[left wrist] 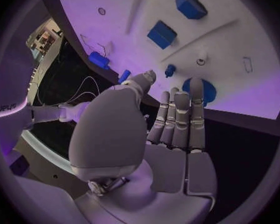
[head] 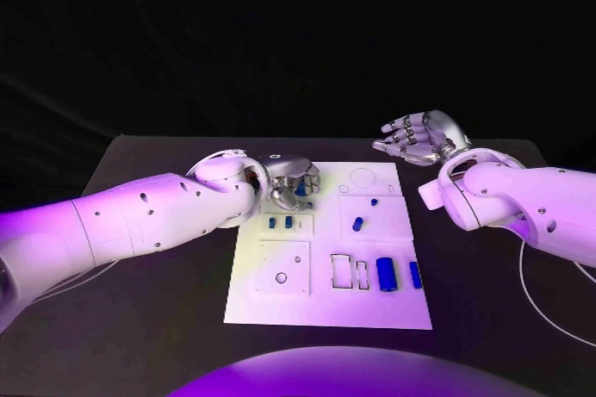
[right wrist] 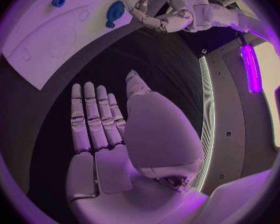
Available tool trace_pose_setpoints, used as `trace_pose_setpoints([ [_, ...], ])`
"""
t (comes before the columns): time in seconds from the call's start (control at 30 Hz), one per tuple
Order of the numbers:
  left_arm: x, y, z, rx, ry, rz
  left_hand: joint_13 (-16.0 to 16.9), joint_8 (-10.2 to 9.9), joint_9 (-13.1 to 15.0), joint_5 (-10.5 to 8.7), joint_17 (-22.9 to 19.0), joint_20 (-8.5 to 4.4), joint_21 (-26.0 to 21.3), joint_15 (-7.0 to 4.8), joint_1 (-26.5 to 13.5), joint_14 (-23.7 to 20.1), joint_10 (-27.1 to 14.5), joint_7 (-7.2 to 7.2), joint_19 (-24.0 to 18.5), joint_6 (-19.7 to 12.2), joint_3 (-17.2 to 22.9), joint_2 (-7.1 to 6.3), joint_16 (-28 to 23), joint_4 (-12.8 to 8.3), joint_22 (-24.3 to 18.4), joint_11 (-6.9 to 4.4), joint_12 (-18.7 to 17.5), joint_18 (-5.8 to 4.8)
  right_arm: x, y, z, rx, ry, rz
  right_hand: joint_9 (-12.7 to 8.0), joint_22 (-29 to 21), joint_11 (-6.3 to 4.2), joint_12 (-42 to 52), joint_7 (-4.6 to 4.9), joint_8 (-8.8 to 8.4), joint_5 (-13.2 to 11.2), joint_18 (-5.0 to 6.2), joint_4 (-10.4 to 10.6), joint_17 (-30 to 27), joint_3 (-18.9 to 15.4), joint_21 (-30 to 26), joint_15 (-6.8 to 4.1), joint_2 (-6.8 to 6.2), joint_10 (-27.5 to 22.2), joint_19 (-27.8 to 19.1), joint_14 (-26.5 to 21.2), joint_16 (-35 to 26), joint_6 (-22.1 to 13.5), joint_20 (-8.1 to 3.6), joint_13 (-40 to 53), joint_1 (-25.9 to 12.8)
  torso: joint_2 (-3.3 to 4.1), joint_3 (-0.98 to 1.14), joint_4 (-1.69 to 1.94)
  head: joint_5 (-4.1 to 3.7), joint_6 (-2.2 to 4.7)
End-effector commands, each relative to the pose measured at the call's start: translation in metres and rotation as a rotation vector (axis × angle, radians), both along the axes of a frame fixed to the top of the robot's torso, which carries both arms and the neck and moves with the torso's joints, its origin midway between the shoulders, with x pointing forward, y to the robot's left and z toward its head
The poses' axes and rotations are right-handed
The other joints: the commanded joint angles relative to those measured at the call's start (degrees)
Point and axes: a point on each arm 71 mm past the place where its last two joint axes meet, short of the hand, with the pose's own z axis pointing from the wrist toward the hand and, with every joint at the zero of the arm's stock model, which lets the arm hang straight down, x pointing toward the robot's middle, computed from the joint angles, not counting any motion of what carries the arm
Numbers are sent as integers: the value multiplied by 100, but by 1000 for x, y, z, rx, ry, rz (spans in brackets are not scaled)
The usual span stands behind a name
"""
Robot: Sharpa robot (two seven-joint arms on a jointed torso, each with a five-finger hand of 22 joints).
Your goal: Assemble the parts on the task board
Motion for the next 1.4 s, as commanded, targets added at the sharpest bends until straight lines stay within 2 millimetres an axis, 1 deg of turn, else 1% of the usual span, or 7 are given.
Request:
trace_pose_setpoints([
  [0.03,1,-2,0,42,-35,-1,-29,-39,-50,-9,44,-1,49,12,92,58,-76,-14,61,70,5,17,96,21,31,6,3,25,-1,3,1,-15,-11,23,-5,-5,2,-37,294,-25,-21,60,6,-10,7,-27,12,-8,-19,-22,-47,-33,-23,11,-5,-34,15,-7,-10,-1,5],
  [0.13,1,-4,-1,51,-27,-6,-67,-92,-122,-4,254,3,153,11,188,235,-8,-73,90,246,117,51,309,44,103,4,12,27,-1,3,0,-15,-11,23,-7,-10,5,-40,297,-28,-21,60,8,-13,4,-28,14,-12,-21,-24,-49,-38,-27,13,-9,-40,8,-4,-8,-11,-6],
  [0.27,0,-6,-2,62,-15,-14,-109,-134,-162,-3,314,-11,231,-12,255,300,73,-121,90,418,253,62,420,48,161,-31,-9,32,-1,3,0,-14,-8,22,-7,-10,5,-40,297,-28,-21,60,8,-13,4,-28,14,-12,-21,-24,-49,-38,-27,13,-9,-40,8,1,-7,-9,-15],
  [0.5,1,-9,-5,87,-1,-22,-197,-297,-248,-10,546,-94,422,-117,306,525,303,-204,72,705,604,28,655,9,310,-148,-80,33,0,3,0,-11,-4,21,-9,-14,6,-41,298,-29,-21,60,12,-16,2,-28,16,-13,-22,-26,-49,-43,-29,14,-11,-47,-1,-3,2,-1,-33],
  [0.67,1,-11,-7,97,5,-23,-226,-396,-288,-30,558,-107,479,-123,209,566,316,-198,75,700,625,-41,709,31,370,-152,-129,24,0,3,0,-5,1,22,-11,-19,8,-42,300,-30,-22,60,18,-20,-2,-28,17,-15,-22,-27,-48,-47,-30,15,-13,-58,5,-5,-7,23,-44],
  [0.9,2,-11,-10,116,21,-16,-242,-443,-306,-28,568,-107,507,-119,201,582,293,-179,88,686,645,-44,730,28,404,-143,-161,19,-1,5,0,2,8,28,-11,-19,8,-42,300,-30,-22,60,18,-20,-2,-28,17,-15,-22,-27,-48,-47,-30,15,-13,-58,5,-1,-2,31,-42],
  [1.4,3,-11,-14,138,48,-22,-276,-527,-333,-27,674,-123,703,-144,289,698,448,-182,222,837,825,53,834,-85,647,-180,-213,-12,-2,7,0,6,12,33,-12,-24,8,-43,301,-31,-21,60,23,-24,-2,-28,18,-12,-22,-28,-47,-52,-29,17,-16,-66,2,1,-2,44,-63],
])
